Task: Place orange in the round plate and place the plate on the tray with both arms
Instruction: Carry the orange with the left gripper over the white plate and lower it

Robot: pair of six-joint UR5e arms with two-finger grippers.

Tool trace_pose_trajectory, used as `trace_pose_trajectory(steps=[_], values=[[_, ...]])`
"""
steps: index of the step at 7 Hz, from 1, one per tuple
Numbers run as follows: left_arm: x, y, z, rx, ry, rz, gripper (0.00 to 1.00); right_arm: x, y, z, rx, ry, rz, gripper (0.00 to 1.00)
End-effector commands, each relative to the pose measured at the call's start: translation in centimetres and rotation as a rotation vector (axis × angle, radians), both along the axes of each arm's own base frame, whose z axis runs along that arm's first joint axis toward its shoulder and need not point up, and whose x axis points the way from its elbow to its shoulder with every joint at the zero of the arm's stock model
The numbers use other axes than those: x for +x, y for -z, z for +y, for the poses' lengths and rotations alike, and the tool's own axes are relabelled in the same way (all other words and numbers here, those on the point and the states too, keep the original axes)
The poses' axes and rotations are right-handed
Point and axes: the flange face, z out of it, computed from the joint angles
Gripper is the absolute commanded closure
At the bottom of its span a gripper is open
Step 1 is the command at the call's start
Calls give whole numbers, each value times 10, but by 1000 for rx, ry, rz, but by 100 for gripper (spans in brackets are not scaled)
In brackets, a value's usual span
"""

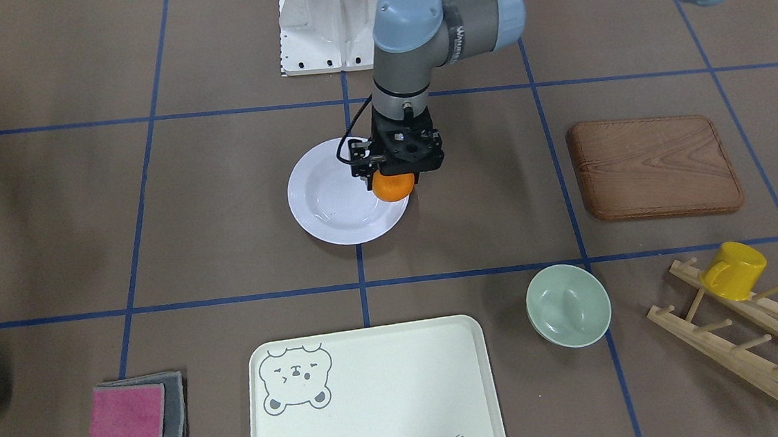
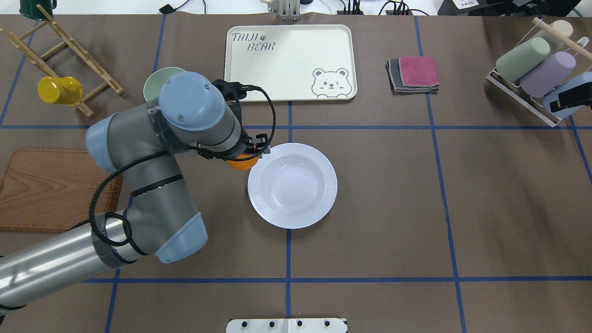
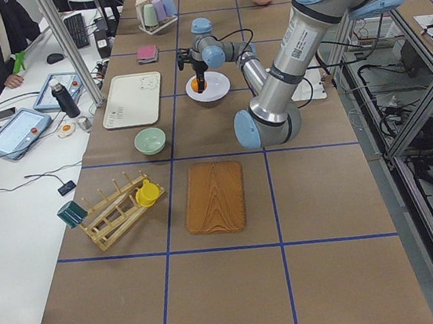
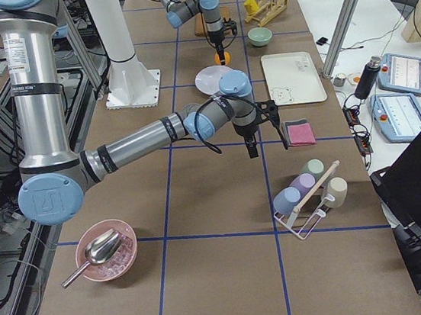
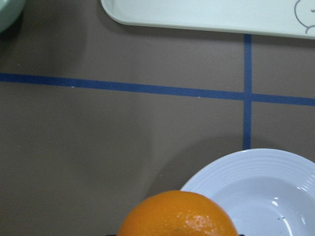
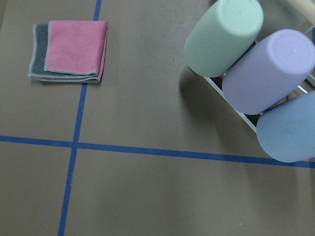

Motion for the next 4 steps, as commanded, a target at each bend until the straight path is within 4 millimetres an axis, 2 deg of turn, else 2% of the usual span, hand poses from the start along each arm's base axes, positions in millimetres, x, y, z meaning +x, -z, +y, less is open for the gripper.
trace_pose_trajectory(steps=[1,2,3,4], values=[[54,13,16,-15,-5,-27,100,-11,10,3,-4,1,-12,0],[74,1,23,9,-2,-35,100,-12,10,3,-5,4,-12,0],[88,-6,25,31,-11,1,79,-12,10,3,-5,4,-12,0],[94,-11,25,38,-15,7,22,-13,10,3,-5,5,-12,0]])
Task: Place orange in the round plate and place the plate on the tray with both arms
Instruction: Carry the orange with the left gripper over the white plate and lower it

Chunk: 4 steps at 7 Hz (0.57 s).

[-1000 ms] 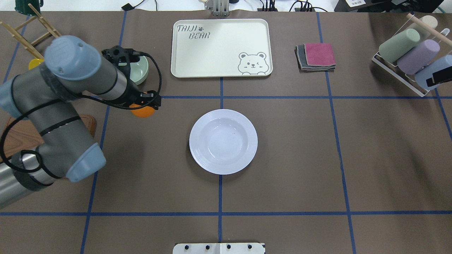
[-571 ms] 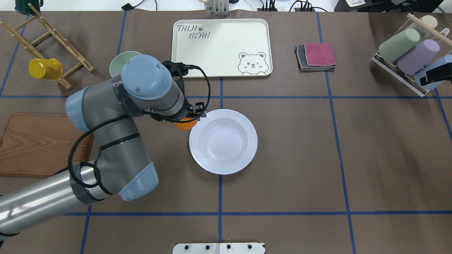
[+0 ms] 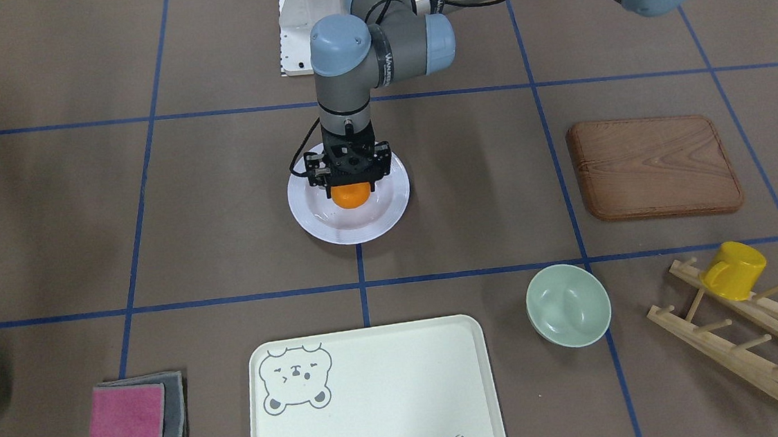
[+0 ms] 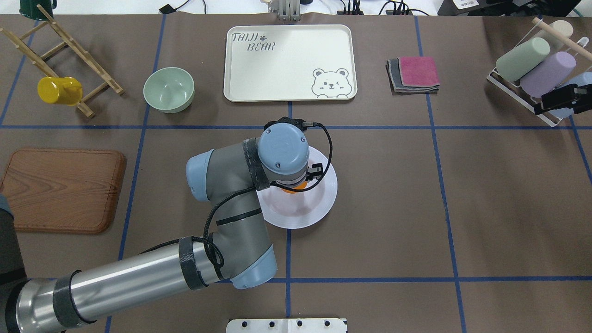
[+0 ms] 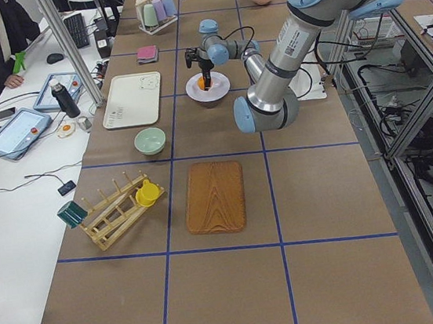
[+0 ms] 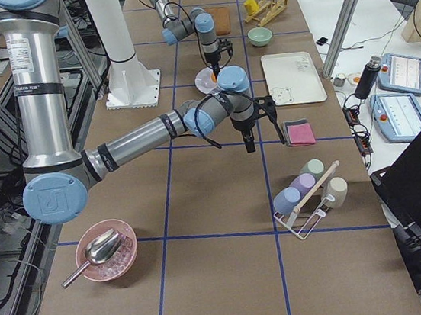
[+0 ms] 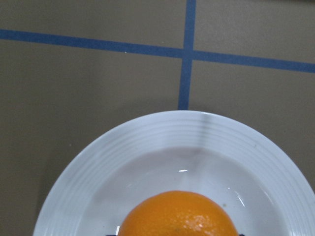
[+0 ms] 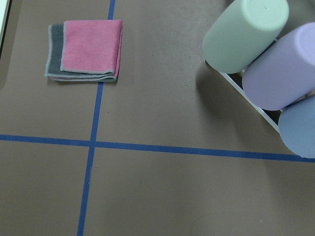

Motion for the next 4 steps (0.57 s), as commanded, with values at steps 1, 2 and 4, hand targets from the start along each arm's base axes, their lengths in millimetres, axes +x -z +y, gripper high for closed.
trace_pose_trajectory(steps=[1,2,4], values=[[11,-7,2,25,5,12,2,-1,1,0,2,1,-1,0],[3,4,3,39,8,32,1,-3,7,-3,10,3,-8,0],[-69,27,-15,114,7,56,1,-9,15,-3,9,-10,-26,0]])
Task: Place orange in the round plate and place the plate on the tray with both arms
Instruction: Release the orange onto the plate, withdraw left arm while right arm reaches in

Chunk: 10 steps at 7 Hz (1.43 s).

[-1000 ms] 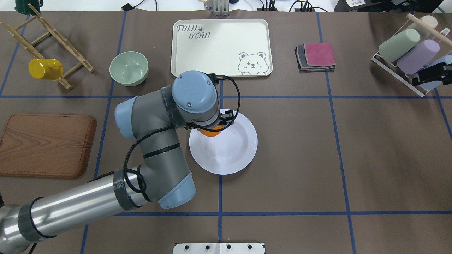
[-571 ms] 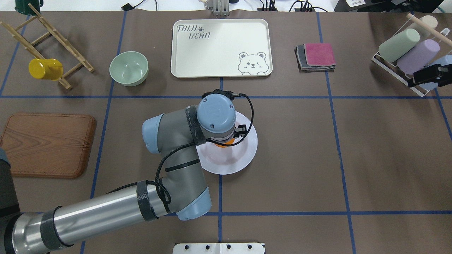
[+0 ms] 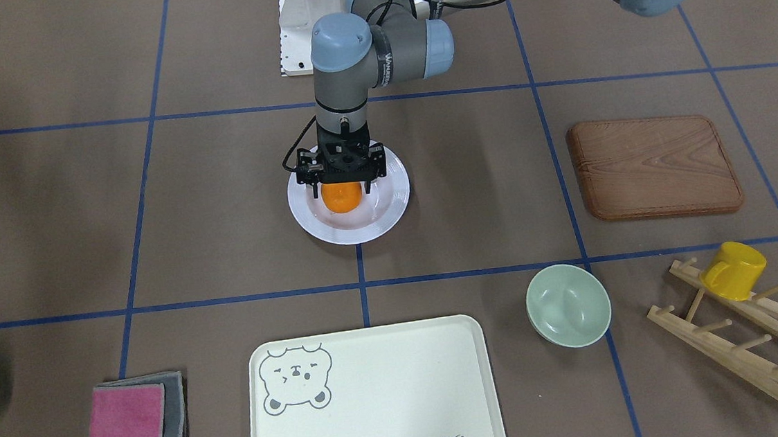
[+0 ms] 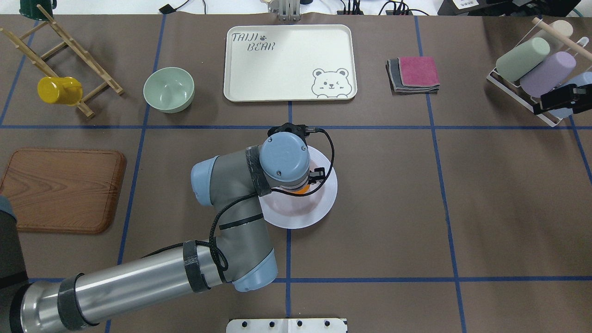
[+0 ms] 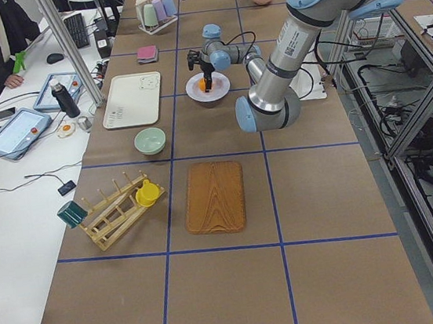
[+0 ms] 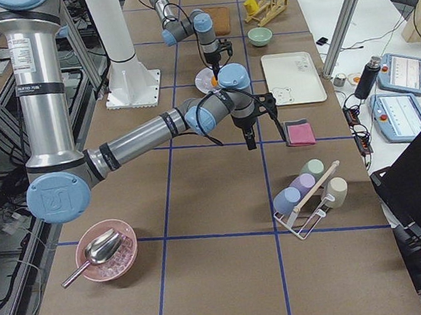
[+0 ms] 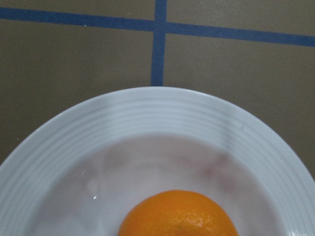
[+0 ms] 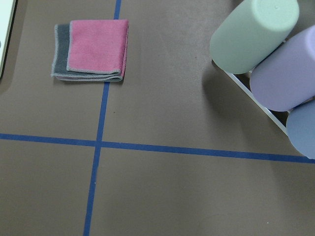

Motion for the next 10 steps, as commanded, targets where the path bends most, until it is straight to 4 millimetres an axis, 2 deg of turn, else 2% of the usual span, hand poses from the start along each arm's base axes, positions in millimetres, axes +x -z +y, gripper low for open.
trace_pose_trajectory(steps=[1,2,3,4,5,6,7,8,9,10], values=[[-108,1,-35,32,-47,-53,1,-19,16,5,-19,-48,-70,0],[-178,-28,-55,72,-97,-117,1,-39,31,13,-92,-127,-172,0],[-251,-72,-76,161,-147,-194,1,-57,49,23,-139,-188,-298,0],[-313,-113,-101,174,-215,-226,1,-66,61,33,-205,-242,-402,1],[-373,-159,-119,206,-291,-255,1,-84,70,44,-245,-297,-489,0],[-447,-210,-131,232,-331,-300,1,-116,84,61,-284,-344,-568,0],[-520,-252,-136,225,-334,-301,1,-152,112,89,-318,-411,-640,0],[-571,-293,-126,217,-358,-305,1,-190,121,117,-372,-486,-686,0],[-627,-348,-119,189,-357,-327,1,-231,122,144,-353,-564,-707,1],[-675,-366,-115,163,-306,-318,1,-259,124,169,-352,-601,-726,1]])
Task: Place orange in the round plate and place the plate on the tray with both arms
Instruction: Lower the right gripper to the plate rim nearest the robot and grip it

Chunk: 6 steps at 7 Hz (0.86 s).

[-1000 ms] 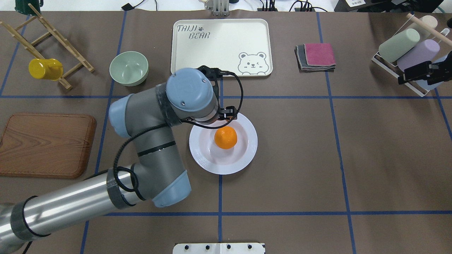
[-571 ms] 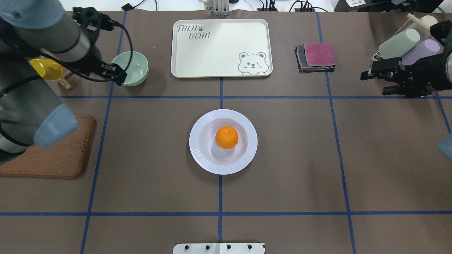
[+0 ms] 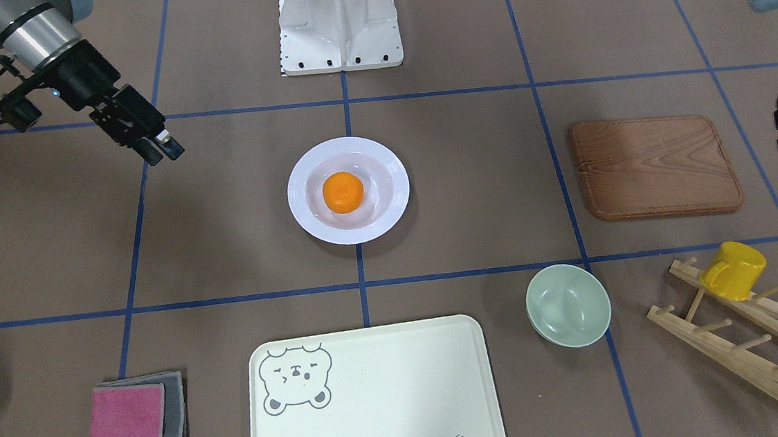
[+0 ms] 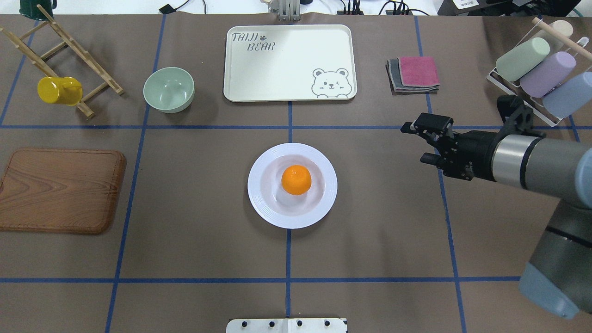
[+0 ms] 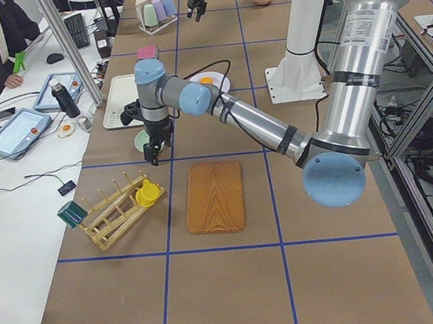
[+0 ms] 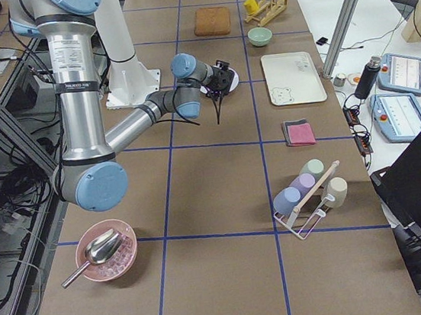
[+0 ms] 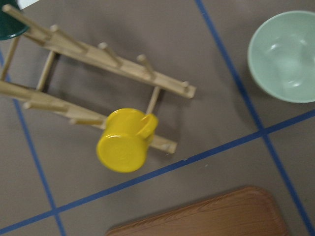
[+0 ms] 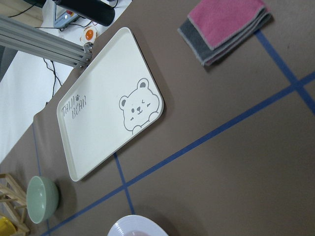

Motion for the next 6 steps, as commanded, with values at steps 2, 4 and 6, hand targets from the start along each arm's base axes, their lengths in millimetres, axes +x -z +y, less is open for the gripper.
trace_pose_trajectory(steps=[2,4,6], values=[[-125,-96,18,-151,148,104,1,-78,-5,70,-89,-100,-64,5],[-124,-114,48,-187,156,160,1,-128,-14,84,-224,-123,-141,5],[-123,-120,54,-195,156,163,1,-165,2,103,-215,-143,-170,4]])
